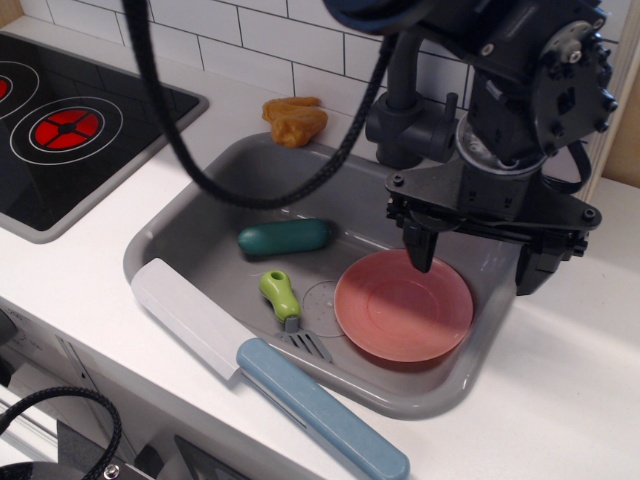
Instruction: Put spatula on plate sink
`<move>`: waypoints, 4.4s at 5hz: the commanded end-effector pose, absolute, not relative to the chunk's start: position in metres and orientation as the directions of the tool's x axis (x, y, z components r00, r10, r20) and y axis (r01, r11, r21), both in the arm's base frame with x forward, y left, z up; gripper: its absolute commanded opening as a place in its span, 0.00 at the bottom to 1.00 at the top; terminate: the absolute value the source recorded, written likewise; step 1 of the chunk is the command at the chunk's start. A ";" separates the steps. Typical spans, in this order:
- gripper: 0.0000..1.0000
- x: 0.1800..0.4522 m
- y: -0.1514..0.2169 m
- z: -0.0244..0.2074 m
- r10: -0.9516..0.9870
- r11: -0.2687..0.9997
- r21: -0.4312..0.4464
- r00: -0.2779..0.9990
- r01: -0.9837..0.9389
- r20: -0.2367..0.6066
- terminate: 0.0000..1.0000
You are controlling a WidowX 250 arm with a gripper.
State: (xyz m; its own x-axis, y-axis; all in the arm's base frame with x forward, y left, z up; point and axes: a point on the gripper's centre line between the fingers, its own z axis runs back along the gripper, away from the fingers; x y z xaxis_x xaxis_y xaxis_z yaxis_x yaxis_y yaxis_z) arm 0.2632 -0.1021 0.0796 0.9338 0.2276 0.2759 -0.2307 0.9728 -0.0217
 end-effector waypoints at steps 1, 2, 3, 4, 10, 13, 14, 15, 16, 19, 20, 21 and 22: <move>1.00 0.263 -0.102 0.080 0.228 0.973 -0.022 0.934 -0.231 0.276 0.00; 1.00 0.263 -0.078 0.079 0.296 0.950 0.001 0.899 -0.313 0.322 0.00; 1.00 0.261 -0.055 0.077 0.352 0.928 0.008 0.881 -0.373 0.316 0.00; 1.00 0.257 -0.031 0.070 0.438 0.878 0.067 0.852 -0.474 0.285 0.00; 1.00 0.250 0.030 0.009 0.509 0.804 0.179 0.812 -0.567 0.286 0.00; 1.00 0.247 0.030 -0.012 0.567 0.761 0.169 0.769 -0.626 0.297 0.00; 0.00 0.247 0.029 -0.013 0.565 0.765 0.166 0.772 -0.622 0.290 0.00; 0.00 0.247 0.028 -0.004 0.571 0.765 0.160 0.772 -0.624 0.280 0.00; 0.00 0.248 0.026 0.002 0.576 0.767 0.149 0.772 -0.624 0.268 0.00; 0.00 0.270 -0.012 0.038 0.631 0.752 -0.009 0.715 -0.659 0.301 0.00; 0.00 0.284 -0.032 0.040 0.658 0.735 -0.069 0.685 -0.674 0.312 0.00; 0.00 0.297 -0.041 0.036 0.656 0.739 -0.125 0.665 -0.662 0.358 0.00; 0.00 0.298 -0.042 0.028 0.652 0.736 -0.103 0.660 -0.669 0.372 0.00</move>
State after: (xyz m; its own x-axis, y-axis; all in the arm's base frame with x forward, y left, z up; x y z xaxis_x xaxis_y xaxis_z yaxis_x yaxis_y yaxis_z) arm 0.2942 -0.0380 0.0153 0.6705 0.6529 0.3523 -0.6774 0.7325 -0.0682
